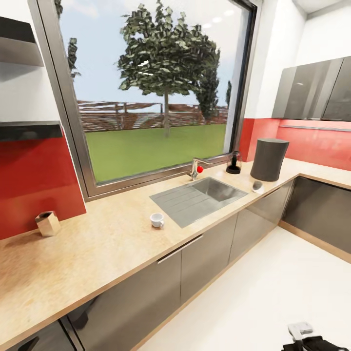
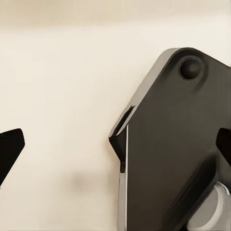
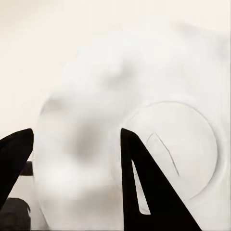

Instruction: Set up a coffee station on the kitchen countertop: keep the coffee maker on the countertop, move the bottle of coffee from the kitchen shelf to the counter next to the coffee maker, place a paper coffee filter on top of the coffee maker, put the saucer next to the coffee maker with the coffee cup on the saucer, and place the electric kettle next to the coffee maker.

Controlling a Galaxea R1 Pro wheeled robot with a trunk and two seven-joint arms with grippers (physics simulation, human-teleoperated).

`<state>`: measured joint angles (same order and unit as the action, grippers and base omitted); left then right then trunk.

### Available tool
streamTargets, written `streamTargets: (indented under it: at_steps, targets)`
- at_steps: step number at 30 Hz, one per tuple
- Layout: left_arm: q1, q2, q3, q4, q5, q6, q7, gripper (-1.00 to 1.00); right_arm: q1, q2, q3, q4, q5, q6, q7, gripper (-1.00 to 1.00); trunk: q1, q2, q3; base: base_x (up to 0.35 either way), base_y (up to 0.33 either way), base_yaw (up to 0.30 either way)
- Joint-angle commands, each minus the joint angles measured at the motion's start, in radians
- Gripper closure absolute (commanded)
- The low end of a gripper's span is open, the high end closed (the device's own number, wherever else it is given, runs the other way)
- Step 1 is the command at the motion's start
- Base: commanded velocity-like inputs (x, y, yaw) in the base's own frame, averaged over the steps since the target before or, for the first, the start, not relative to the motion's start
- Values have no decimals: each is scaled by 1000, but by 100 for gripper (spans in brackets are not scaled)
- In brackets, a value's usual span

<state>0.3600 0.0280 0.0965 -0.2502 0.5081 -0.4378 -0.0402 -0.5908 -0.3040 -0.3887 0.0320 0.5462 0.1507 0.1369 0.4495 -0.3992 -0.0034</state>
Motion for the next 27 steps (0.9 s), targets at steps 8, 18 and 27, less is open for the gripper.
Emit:
streamTargets:
  at_steps: [8,18,27]
  targets:
    - [0,16,4,-15,8,-3,-4,-100,326,44,-8,5,23,-212,57,100,1,-1,0,0,0,0]
    - [1,21,5,-126,162,48,8,-100,409,55,-6,0,113,-269,120,100,1,-1,0,0,0,0]
    - [1,35,4,-166,170,166,-2,-100,410,42,-10,2,56,-474,44,100,1,-1,0,0,0,0]
